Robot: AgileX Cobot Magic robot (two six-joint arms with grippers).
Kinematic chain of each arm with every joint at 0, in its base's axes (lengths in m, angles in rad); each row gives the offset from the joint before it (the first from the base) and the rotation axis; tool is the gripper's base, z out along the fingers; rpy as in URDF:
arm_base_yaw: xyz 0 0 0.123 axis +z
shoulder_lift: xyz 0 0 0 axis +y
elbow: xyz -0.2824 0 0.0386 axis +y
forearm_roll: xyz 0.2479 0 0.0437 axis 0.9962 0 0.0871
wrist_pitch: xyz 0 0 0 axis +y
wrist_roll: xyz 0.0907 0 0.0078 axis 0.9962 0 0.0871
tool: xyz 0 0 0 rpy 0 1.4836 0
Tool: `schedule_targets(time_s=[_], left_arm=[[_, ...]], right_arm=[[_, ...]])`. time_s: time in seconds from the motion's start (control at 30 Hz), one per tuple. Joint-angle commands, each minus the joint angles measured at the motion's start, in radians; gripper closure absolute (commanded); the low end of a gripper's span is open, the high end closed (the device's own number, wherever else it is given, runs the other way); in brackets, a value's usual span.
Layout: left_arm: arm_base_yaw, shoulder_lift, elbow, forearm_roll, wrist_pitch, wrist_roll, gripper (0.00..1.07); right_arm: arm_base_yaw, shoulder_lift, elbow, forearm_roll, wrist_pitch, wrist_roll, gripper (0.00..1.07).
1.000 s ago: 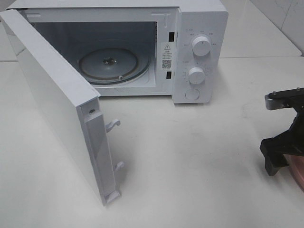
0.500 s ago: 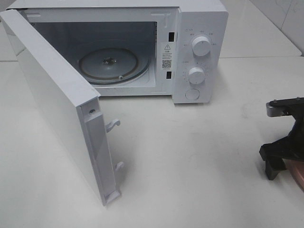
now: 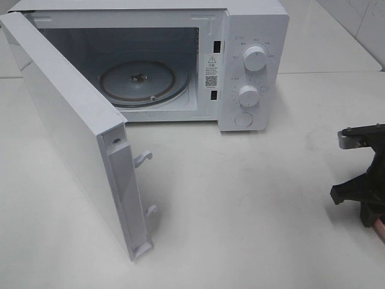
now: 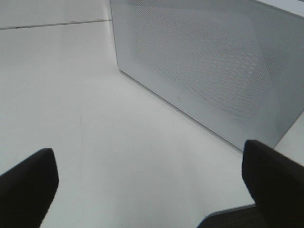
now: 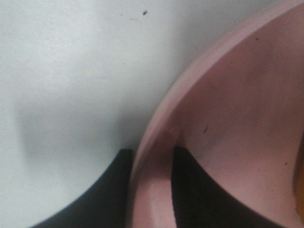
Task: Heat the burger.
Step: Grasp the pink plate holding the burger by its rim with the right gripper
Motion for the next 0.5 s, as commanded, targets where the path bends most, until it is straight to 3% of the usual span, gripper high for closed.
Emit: schedule_targets(time_s=[0.03, 0.5], left_arm=[[-0.005, -0.018, 0.003, -0.005, -0.015, -0.002, 0.09], [-0.005, -0.018, 0.003, -0.005, -0.015, -0.002, 0.09]], right_arm=[[-0.003, 0.013, 0.003, 0.016, 0.017, 0.003, 1.05], [0.039, 0.006, 0.003, -0.025, 0.066, 0.066, 1.07]])
